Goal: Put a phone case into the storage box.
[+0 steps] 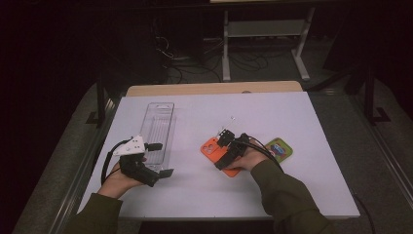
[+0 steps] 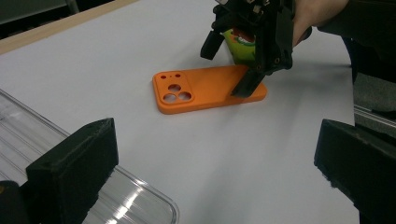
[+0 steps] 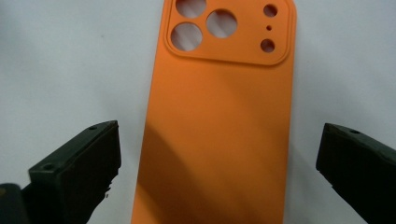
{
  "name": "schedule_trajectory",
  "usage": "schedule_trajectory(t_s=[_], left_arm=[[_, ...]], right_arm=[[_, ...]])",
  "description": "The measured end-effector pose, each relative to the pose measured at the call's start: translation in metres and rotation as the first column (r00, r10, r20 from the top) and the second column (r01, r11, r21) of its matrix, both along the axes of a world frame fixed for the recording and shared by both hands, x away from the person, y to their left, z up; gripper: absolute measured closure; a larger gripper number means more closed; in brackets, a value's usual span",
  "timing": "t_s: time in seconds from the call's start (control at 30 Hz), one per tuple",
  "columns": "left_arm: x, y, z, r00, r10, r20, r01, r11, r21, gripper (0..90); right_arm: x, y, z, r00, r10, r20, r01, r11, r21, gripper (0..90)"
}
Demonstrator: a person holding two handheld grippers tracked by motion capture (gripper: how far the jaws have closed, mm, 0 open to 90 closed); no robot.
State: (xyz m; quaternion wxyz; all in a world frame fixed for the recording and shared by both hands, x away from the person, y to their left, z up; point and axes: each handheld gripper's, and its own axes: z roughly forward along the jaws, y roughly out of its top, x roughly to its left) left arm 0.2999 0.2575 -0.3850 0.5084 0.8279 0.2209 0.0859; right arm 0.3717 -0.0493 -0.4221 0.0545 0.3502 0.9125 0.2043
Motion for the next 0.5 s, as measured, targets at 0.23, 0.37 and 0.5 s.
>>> schedule_trajectory(t_s=[0.23,0.37,0.5], left_arm=[[0.0,0.0,0.0,1.0,0.001,-0.003,-0.001,1.0,0.002,0.0],[0.0,0.0,0.0,1.0,0.004,-0.005,-0.004,1.0,0.001,0.0],[0.0,0.0,0.0,1.0,0.005,-0.004,-0.005,1.0,-0.002,0.0]], right_arm=[[0.0,0.004,-0.006,0.9999,-0.004,-0.013,0.004,0.999,-0.037,0.0],[-0.001,0.007,-0.008,0.9999,-0.006,-0.012,0.006,0.998,-0.058,2.4],[-0.001,0.008,-0.011,0.9998,-0.017,-0.006,0.017,0.997,-0.076,4.9]])
